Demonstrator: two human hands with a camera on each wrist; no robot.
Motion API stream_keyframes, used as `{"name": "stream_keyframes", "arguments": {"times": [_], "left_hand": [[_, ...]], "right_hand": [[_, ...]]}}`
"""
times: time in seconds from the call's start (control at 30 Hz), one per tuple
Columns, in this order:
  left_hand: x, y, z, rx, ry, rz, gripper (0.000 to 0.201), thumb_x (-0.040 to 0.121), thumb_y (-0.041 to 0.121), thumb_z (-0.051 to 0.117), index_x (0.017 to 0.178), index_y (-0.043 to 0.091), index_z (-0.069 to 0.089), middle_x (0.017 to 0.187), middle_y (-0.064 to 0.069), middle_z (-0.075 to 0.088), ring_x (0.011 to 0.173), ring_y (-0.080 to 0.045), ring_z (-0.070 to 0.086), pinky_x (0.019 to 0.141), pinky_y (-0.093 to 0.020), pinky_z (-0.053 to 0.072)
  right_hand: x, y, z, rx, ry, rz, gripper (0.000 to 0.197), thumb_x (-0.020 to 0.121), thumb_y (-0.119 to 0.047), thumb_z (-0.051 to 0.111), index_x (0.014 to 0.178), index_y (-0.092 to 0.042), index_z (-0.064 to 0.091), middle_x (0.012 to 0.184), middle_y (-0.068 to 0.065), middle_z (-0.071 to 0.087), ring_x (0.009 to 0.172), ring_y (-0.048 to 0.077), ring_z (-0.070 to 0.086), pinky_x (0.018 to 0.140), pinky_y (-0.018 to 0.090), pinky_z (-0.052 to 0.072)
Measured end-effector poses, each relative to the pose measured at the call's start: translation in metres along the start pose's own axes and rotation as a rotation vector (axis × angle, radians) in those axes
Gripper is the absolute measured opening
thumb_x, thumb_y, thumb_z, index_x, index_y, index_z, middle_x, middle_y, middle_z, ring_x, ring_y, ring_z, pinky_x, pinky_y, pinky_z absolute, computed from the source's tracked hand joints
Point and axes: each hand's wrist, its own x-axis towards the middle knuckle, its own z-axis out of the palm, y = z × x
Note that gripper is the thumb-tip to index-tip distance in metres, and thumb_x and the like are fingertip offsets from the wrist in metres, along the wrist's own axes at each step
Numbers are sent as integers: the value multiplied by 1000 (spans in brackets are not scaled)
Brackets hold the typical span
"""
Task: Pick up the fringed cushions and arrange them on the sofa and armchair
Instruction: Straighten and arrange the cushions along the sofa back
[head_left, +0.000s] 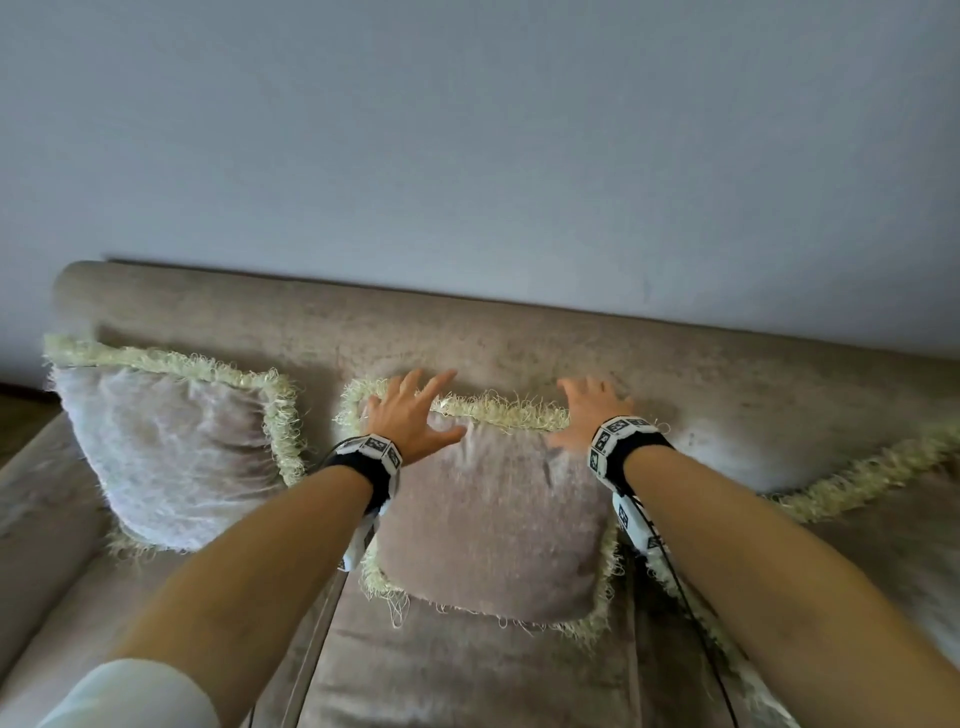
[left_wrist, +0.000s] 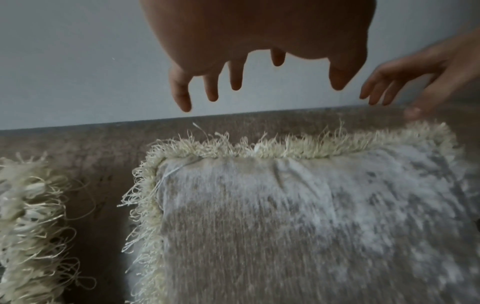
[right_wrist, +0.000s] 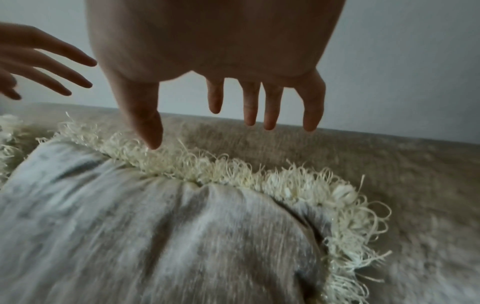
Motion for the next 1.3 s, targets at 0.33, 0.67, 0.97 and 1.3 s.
{"name": "stream_keyframes", "arguments": {"times": [0.33, 0.67, 0.97, 1.3], "left_hand": [[-68, -15, -61, -164, 112, -75, 66, 81, 69, 56, 139, 44, 38, 150, 0, 33, 133, -29, 37, 105, -55, 36], [-143, -58, -73, -263, 63, -31, 67, 83, 69, 53, 143, 51, 31, 155, -4, 27, 139, -31, 29, 106, -57, 35], [-195, -58, -60, -447, 50, -19, 57, 81, 60, 60, 132, 42, 42, 138, -4, 41, 123, -27, 45, 96, -44, 45], [-210, 1, -61, -424, 21, 74, 54, 82, 58, 60, 130, 40, 44, 139, -5, 39, 126, -28, 42, 97, -48, 45]], "right_hand": [[-67, -54, -21, 269, 40, 12, 86, 82, -54, 68, 152, -37, 21, 163, 14, -3, 148, 44, 1, 115, 63, 14], [-155, -101, -13, 337, 159, 132, 77, 80, -64, 61, 145, -39, 29, 155, 12, 21, 143, 41, 20, 110, 64, 27], [-231, -112, 17, 407, 223, 244, 69, 80, -52, 66, 141, -38, 37, 151, 9, 26, 139, 34, 27, 110, 56, 31], [-291, -61, 26, 393, 223, 388, 68, 78, -44, 64, 138, -38, 34, 139, 10, 35, 131, 34, 32, 106, 57, 35]]}}
